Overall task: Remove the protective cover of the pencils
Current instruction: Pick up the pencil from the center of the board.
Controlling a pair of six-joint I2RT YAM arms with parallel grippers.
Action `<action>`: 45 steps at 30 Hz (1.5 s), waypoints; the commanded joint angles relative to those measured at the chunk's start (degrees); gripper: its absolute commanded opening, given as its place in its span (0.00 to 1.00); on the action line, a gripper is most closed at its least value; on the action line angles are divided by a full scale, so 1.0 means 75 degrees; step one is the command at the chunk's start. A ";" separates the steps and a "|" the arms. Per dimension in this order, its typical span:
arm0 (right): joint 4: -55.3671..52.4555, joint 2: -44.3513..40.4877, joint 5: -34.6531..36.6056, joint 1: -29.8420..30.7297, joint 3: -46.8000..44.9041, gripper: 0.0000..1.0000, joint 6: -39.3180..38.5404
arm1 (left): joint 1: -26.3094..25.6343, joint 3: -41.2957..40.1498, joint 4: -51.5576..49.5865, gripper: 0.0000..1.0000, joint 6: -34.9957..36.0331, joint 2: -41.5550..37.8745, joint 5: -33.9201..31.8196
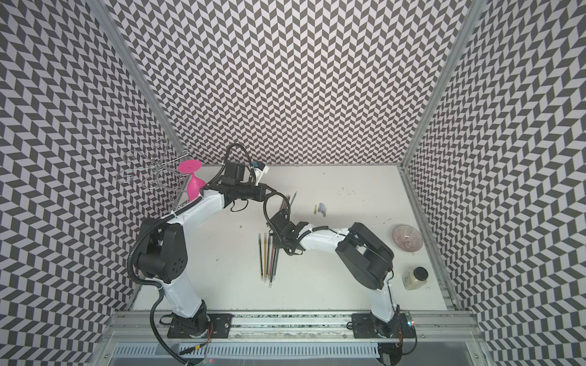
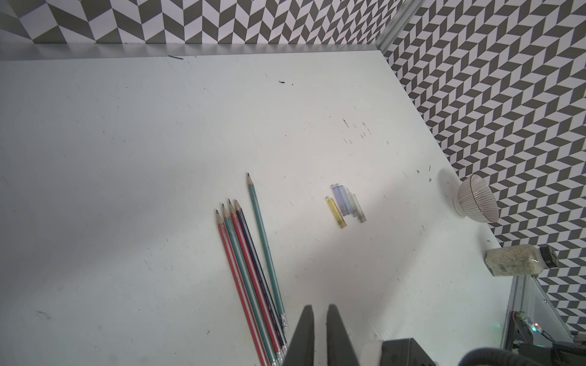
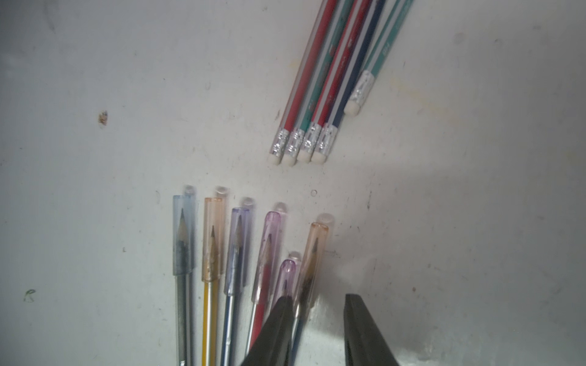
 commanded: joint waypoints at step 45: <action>0.1306 -0.2692 -0.0481 -0.2328 -0.2578 0.02 -0.0186 | -0.0992 -0.0085 -0.0133 0.18 0.0305 -0.0096 -0.0351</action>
